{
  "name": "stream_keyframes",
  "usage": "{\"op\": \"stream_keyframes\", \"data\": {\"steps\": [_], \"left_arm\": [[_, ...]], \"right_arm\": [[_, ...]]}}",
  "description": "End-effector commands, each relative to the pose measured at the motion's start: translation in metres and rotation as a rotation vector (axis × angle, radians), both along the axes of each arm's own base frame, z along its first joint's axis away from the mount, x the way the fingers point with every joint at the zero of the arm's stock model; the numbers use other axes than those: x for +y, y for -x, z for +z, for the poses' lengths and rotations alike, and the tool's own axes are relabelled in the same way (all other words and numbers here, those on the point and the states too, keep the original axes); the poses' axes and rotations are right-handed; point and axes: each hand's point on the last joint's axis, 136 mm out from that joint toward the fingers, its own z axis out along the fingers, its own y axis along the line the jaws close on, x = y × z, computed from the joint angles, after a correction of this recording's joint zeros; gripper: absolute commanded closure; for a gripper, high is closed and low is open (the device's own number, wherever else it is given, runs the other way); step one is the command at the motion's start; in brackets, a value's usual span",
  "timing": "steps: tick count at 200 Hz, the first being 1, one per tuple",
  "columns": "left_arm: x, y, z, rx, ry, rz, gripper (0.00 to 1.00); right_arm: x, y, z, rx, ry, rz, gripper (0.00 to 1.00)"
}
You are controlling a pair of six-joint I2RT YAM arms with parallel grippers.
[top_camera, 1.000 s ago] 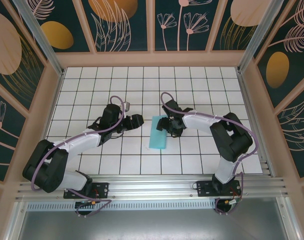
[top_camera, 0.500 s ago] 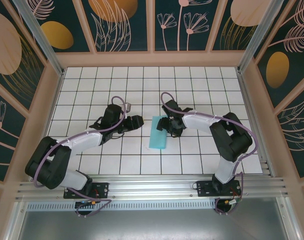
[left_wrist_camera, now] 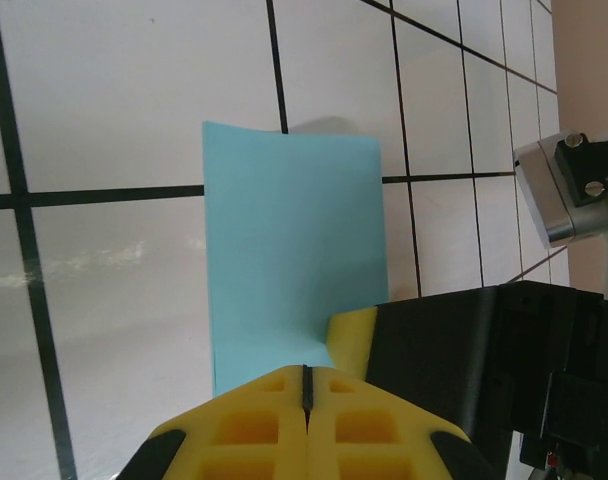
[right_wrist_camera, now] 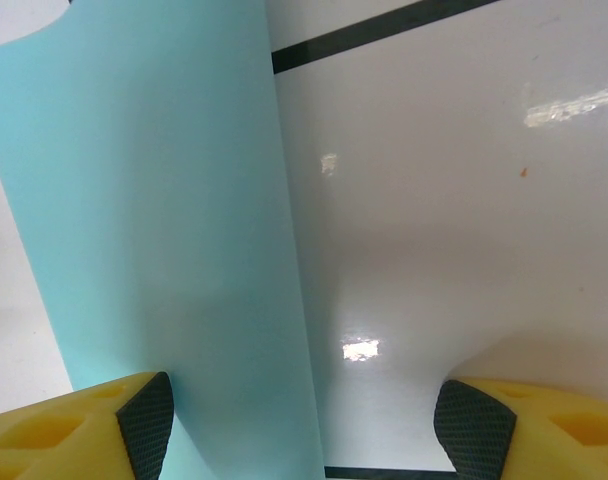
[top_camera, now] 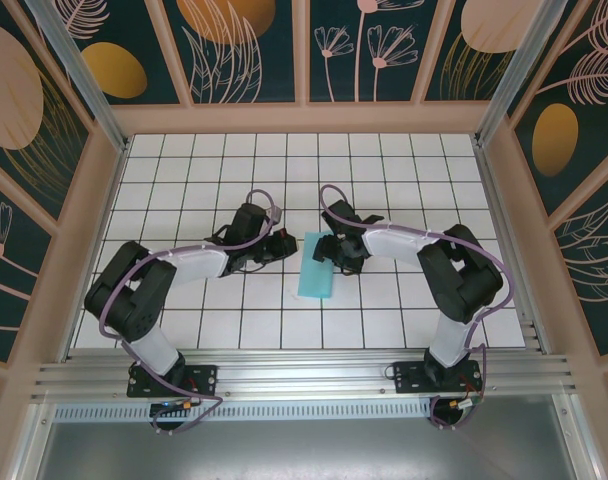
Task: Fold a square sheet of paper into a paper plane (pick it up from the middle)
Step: Hold the square sheet of paper at the center of the table.
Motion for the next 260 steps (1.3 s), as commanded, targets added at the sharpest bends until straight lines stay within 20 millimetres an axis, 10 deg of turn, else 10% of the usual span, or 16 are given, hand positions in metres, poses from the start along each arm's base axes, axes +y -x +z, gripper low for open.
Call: {"op": "stream_keyframes", "data": {"steps": [1,260], "left_arm": [[-0.009,-0.005,0.007,-0.003,0.03,-0.003,0.94],[-0.029,0.0,-0.051,0.172,-0.069,-0.051,1.0]], "right_arm": [[-0.022,0.03,-0.068,0.138,0.115,-0.006,0.23],[-0.024,0.036,-0.079,0.164,0.149,-0.013,0.24]]}}
